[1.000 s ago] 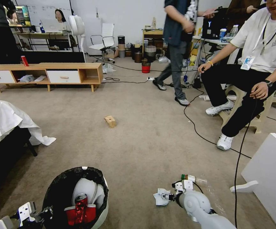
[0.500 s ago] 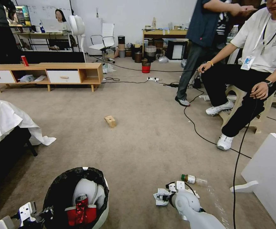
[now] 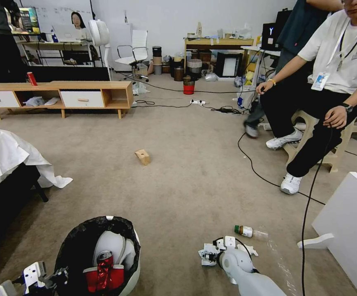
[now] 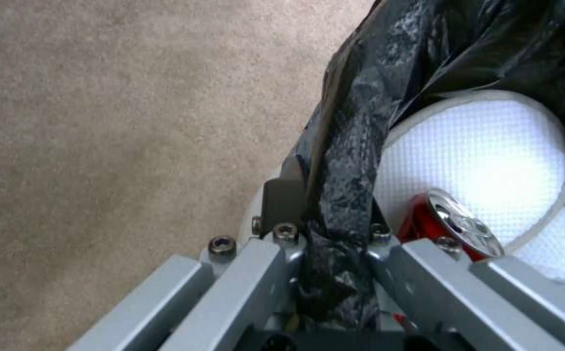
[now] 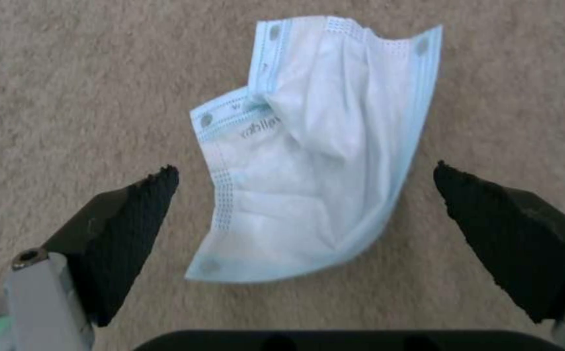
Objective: Pick up the trash bin and place the garbage on the floor into it.
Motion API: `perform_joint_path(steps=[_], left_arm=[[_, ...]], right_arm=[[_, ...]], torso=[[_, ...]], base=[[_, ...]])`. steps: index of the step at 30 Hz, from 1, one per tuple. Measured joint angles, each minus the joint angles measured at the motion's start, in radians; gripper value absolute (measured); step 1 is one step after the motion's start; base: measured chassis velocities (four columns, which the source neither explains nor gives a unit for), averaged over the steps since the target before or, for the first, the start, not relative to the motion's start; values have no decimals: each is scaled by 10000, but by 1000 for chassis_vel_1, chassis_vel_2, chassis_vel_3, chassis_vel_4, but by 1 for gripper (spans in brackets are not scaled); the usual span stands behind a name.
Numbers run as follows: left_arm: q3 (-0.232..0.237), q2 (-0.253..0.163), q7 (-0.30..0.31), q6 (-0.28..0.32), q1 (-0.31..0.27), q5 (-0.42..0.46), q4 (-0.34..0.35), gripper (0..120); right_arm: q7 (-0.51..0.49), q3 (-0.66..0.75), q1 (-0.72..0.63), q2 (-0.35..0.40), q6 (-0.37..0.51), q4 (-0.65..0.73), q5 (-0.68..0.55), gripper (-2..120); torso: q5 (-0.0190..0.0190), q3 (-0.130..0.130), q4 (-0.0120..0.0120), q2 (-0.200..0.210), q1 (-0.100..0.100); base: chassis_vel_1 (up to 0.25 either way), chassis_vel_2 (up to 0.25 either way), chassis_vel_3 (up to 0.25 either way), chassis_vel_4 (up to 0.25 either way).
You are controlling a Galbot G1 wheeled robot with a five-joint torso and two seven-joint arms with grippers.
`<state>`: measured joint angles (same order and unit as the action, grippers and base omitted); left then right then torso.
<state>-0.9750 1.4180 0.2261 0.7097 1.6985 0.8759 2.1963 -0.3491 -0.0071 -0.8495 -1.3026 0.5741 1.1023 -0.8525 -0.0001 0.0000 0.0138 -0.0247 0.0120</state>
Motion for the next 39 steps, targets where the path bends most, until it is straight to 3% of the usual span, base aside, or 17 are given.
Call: perform_joint_path(steps=[19,26,28,39], left_arm=[[-25,2,-53,-43,92,-23,-30,2],[8,38,-77,-75,84,-89,-81,2],[37,67,-93,-80,57,-123,-108,2],[54,79,-98,-86,-3,-140,-95,2]], right_arm=[[755,-131,853,-561,-630,-1737,870,97],[815,-44,785,-567,-741,-1838,1041,82],[813,-32,678,-525,-751,-1734,1091,70],[724,-187,309,-316,-737,-1259,1077,33]], torso=[[0,0,0,0,0],[0,0,0,-1,0],[-1,0,2,-3,0],[-2,-1,2,-3,-1]], base=[[0,0,0,0],[0,0,0,0],[0,0,0,0],[0,0,0,0]])
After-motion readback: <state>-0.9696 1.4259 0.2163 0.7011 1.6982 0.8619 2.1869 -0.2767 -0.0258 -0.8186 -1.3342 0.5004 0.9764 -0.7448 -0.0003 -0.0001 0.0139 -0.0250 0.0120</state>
